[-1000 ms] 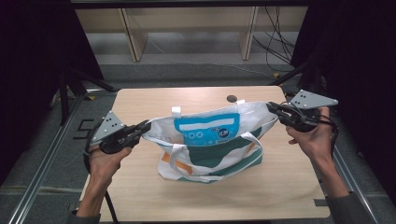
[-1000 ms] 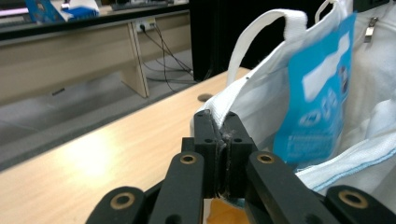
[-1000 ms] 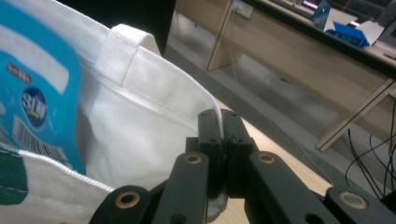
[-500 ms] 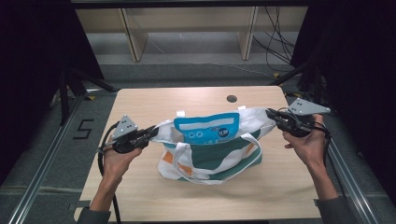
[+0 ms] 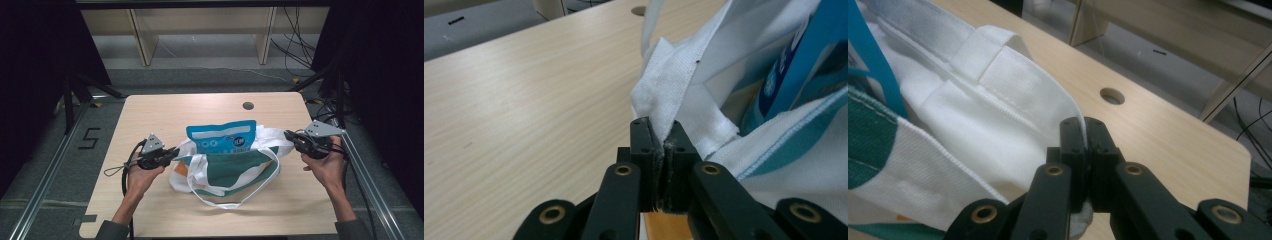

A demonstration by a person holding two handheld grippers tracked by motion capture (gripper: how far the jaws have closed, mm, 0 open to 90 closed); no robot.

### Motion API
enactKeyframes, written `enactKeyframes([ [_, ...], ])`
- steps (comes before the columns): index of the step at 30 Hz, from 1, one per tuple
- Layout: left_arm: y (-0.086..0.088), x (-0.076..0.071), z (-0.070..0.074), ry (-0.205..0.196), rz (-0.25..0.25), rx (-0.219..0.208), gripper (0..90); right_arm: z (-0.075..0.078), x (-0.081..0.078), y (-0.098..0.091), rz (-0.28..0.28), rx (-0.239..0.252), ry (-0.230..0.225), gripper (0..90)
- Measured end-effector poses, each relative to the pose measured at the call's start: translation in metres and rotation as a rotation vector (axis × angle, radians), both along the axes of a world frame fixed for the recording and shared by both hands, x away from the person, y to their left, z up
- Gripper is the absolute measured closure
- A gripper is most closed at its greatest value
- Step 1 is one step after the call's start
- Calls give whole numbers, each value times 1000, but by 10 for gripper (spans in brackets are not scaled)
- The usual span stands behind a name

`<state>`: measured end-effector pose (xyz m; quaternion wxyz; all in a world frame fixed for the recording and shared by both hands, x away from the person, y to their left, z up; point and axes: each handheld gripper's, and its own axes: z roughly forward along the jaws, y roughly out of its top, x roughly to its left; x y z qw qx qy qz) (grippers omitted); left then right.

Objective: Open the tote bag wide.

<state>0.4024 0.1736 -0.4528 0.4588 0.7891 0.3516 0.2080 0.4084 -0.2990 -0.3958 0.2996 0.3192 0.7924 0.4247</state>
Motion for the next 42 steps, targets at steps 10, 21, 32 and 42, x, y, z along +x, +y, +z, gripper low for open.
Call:
enactKeyframes([
  [10, -4, 2, -26, 67, -17, 41, 851, -47, 8, 5, -5, -96, 121, 885],
  [21, -8, 7, -59, 141, 6, 60, 856, -86, 13, 17, 16, -150, 219, 889],
  [32, 1, 6, -38, 135, 39, 4, 701, -29, -1, 4, 1, 68, 195, 705],
  [42, -1, 8, 2, 54, 28, -16, 512, 10, -34, 51, 265, 94, 172, 558],
])
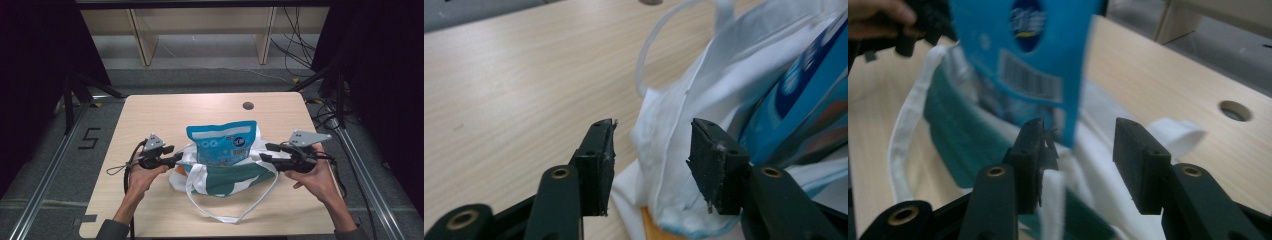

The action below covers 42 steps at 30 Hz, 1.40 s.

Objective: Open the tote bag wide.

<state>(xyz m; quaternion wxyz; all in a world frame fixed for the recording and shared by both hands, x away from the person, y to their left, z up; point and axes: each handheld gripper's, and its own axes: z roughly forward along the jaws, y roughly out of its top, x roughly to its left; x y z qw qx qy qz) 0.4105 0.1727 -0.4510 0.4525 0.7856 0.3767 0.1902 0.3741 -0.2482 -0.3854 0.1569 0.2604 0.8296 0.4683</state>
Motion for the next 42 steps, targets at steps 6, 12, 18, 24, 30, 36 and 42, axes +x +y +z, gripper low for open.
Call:
enactKeyframes([
  [6, -12, 15, 14, -15, -13, 39, 449, -14, 0, 27, 78, -105, 56, 532],
  [12, -33, 41, -7, 72, -79, -39, 669, -23, -8, 30, 161, -169, 41, 809],
  [18, -39, 58, -16, 138, -11, -120, 811, -49, -22, 28, 229, -227, 130, 878],
  [24, -46, 69, -41, 181, -13, -14, 834, -93, -25, 48, 190, -319, 197, 881],
  [30, -45, 71, -53, 209, -16, 36, 820, -110, -26, 58, 182, -340, 195, 879],
  [36, -28, 45, -25, 176, 16, -9, 617, -93, -28, 50, 192, -269, 206, 765],
  [42, -27, 7, 7, 100, -12, -63, 548, -39, -28, 25, 136, -80, 127, 685],
])
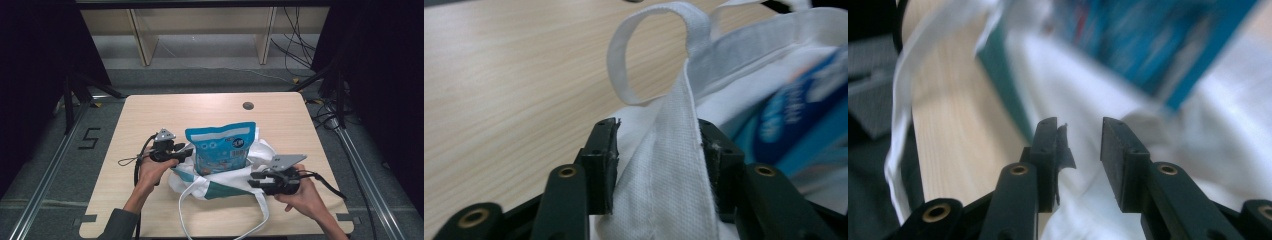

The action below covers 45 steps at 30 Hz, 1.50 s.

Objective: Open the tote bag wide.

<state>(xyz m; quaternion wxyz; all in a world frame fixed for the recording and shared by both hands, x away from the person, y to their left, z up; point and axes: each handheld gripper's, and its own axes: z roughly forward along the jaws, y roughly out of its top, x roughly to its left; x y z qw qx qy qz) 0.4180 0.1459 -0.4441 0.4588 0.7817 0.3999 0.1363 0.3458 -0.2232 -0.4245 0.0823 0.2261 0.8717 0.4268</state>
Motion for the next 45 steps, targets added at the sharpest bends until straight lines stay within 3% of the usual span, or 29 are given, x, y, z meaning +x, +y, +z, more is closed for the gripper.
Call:
enactKeyframes([
  [2, -3, -9, 8, -23, 4, -19, 526, 14, 6, -10, -34, 39, -47, 668],
  [4, -3, -11, 15, -29, -12, -11, 503, 22, 12, -17, -86, 60, -53, 652],
  [5, -2, -10, 15, -31, -14, -20, 492, 25, 18, -22, -93, 50, -75, 648],
  [6, -1, -8, 15, -8, -1, -60, 483, 26, 22, -24, -129, 52, -73, 642],
  [8, 3, -2, 12, 43, -14, -143, 469, 27, 36, -30, -164, 29, -111, 630],
  [10, 7, 4, 8, 61, 12, -162, 458, 26, 49, -33, -202, 27, -116, 615],
  [11, 9, 7, 6, 69, 15, -169, 443, 25, 54, -33, -209, 7, -83, 598],
  [12, 11, 10, 4, 93, 25, -177, 430, 23, 62, -34, -203, -12, -90, 586],
  [13, 12, 14, 0, 94, 32, -144, 434, 20, 68, -32, -218, -18, -78, 577],
  [15, 12, 20, -10, 95, 47, -17, 431, 12, 82, -28, -235, -40, -57, 568],
  [16, 12, 21, -16, 103, 45, 9, 441, 9, 88, -26, -243, -60, -41, 558],
  [17, 13, 22, -21, 116, 45, 21, 450, 4, 94, -25, -241, -79, -46, 552],
  [19, 16, 21, -26, 120, 40, -7, 462, -3, 102, -22, -249, -103, 10, 557],
  [20, 17, 20, -24, 109, 35, -16, 462, -10, 106, -19, -252, -87, -6, 595],
  [21, 18, 17, -21, 99, 31, -26, 451, -11, 105, -19, -250, -119, 25, 658],
  [24, 16, 9, -9, 69, 8, -45, 404, -15, 104, -20, -206, -136, -3, 820],
  [27, 9, 4, 2, 23, -19, -39, 354, -13, 102, -20, -198, -136, -26, 856],
  [30, 5, 3, 9, 10, -31, -51, 279, -11, 101, -20, -211, -131, -36, 860],
  [31, 6, 4, 11, 16, -43, -60, 251, -10, 99, -20, -217, -132, -23, 861],
  [33, 11, 6, 10, 32, -34, -117, 221, -10, 100, -21, -211, -130, -31, 861],
  [35, 15, 7, 9, 56, -4, -138, 193, -10, 100, -21, -201, -135, -20, 861],
  [36, 16, 7, 10, 72, -14, -148, 197, -10, 100, -21, -201, -132, -21, 861],
  [37, 16, 7, 11, 68, -31, -146, 208, -11, 100, -20, -197, -118, -29, 861],
  [39, 16, 7, 18, 75, -14, -135, 231, -12, 100, -19, -199, -115, -30, 860],
  [40, 14, 8, 21, 75, -14, -118, 251, -11, 99, -18, -203, -125, -9, 859],
  [42, 9, 9, 24, 78, -41, -100, 237, -11, 99, -16, -196, -129, -26, 858],
  [45, 6, 5, 25, 60, -36, -39, 245, -9, 97, -16, -211, -125, -14, 857],
])
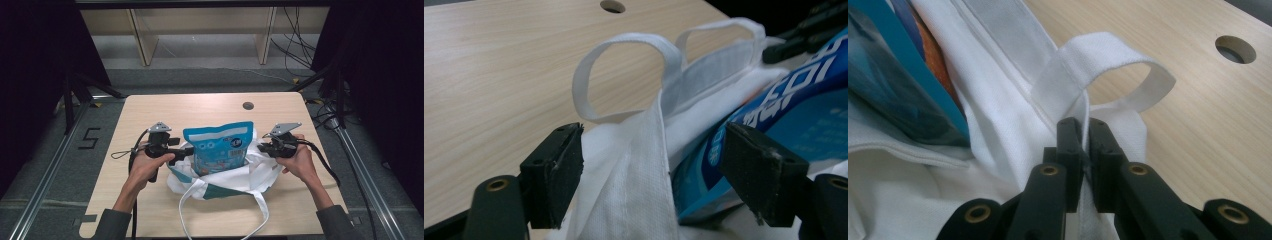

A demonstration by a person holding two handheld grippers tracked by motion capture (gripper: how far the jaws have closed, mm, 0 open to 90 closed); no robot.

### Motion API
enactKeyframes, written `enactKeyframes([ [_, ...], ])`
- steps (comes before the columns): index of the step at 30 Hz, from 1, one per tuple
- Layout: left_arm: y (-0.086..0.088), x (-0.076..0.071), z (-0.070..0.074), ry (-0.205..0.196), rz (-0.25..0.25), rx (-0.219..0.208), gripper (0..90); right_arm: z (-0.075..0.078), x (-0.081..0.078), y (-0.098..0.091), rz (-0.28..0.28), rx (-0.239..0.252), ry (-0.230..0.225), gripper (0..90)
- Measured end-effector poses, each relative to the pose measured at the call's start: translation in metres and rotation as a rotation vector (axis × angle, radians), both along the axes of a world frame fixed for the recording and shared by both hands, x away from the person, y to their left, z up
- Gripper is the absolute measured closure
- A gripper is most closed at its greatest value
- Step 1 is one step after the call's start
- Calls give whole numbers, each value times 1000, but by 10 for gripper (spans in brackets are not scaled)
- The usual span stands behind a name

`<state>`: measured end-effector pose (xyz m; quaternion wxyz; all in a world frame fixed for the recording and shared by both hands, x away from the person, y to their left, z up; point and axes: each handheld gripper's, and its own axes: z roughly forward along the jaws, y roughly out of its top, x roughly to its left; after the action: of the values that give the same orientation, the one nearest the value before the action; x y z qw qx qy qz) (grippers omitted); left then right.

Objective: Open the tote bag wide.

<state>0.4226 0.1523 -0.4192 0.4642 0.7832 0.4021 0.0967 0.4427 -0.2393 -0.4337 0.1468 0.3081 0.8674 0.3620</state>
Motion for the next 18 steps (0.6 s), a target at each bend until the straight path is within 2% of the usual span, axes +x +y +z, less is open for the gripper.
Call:
enactKeyframes([
  [1, 3, -2, 2, -13, -9, 35, 253, 1, 1, -2, 15, -10, -2, 857],
  [2, 6, -4, 3, -26, 11, 35, 253, 0, 1, -1, 12, 10, -12, 856],
  [3, 12, -6, 6, -29, 17, 43, 251, 1, 1, -2, 14, 6, -13, 856],
  [4, 16, -9, 8, -26, 42, 18, 255, 0, 1, -2, 25, 5, -18, 856],
  [5, 21, -13, 11, -30, 47, 15, 268, 0, 2, -2, 26, 2, -20, 855],
  [6, 25, -17, 12, -31, 44, 23, 295, 1, -1, -1, 8, -2, 6, 855],
  [9, 34, -27, 4, -69, 3, 98, 479, 0, 1, -2, 12, -8, -5, 856],
  [10, 33, -29, -1, -79, 15, 89, 572, 0, 1, -2, 14, -7, 3, 856],
  [11, 35, -29, -6, -73, -10, 117, 643, -1, 2, -1, 15, 8, -7, 858],
  [12, 34, -29, -13, -73, -27, 148, 720, -1, 2, -2, 14, -1, -21, 862],
  [13, 32, -27, -20, -77, -24, 189, 773, -2, 3, -1, 15, -8, -33, 867],
  [15, 29, -20, -39, -59, -28, 310, 825, -6, 2, 0, 6, -29, -28, 875],
  [16, 27, -16, -52, -30, -28, 329, 831, -9, 3, 1, 2, -45, -39, 877],
  [18, 21, -7, -78, 23, -5, 307, 834, -20, 8, 4, -8, -78, -46, 879],
])
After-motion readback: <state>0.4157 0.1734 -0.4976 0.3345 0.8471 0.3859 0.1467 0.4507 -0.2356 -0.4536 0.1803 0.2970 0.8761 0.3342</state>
